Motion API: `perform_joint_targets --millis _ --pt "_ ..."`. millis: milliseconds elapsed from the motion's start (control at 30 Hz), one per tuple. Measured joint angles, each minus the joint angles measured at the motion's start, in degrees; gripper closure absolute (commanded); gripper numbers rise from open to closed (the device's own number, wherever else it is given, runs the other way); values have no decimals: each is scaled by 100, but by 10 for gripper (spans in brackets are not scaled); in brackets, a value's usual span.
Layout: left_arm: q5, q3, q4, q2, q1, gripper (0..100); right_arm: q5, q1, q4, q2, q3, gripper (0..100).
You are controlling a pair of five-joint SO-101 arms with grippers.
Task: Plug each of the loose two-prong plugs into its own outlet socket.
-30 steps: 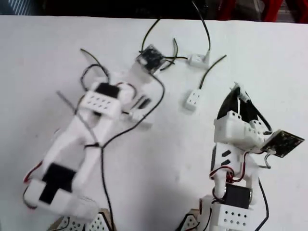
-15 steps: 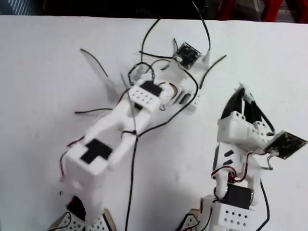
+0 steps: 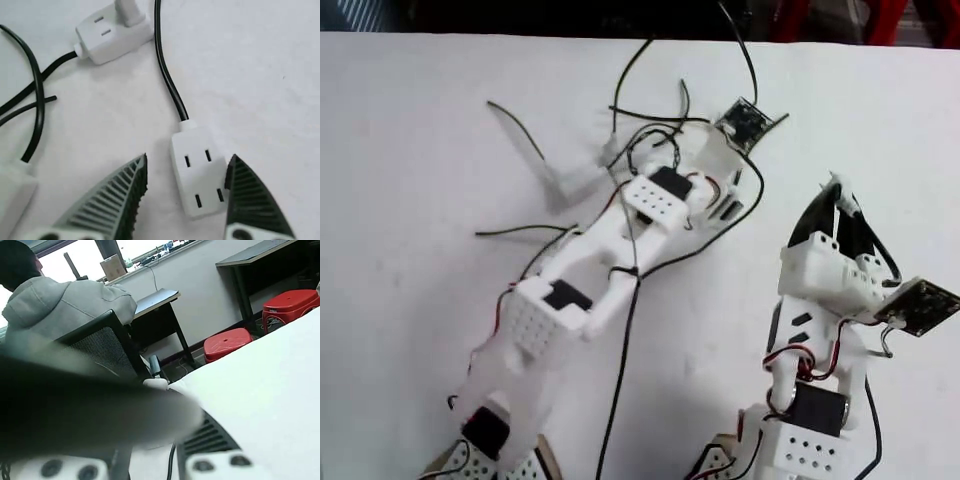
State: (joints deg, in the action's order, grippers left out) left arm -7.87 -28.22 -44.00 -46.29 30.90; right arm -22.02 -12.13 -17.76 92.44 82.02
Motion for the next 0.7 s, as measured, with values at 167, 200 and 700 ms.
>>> perform_joint_targets --millis 167,200,700 --pt "9 -668 -431 -501 18 745 0 0 0 -26 0 981" --pt "9 -826 -598 -598 18 745 0 0 0 -26 0 981" --pt "9 -2892 -2681 -1415 26 977 0 9 0 -26 0 981"
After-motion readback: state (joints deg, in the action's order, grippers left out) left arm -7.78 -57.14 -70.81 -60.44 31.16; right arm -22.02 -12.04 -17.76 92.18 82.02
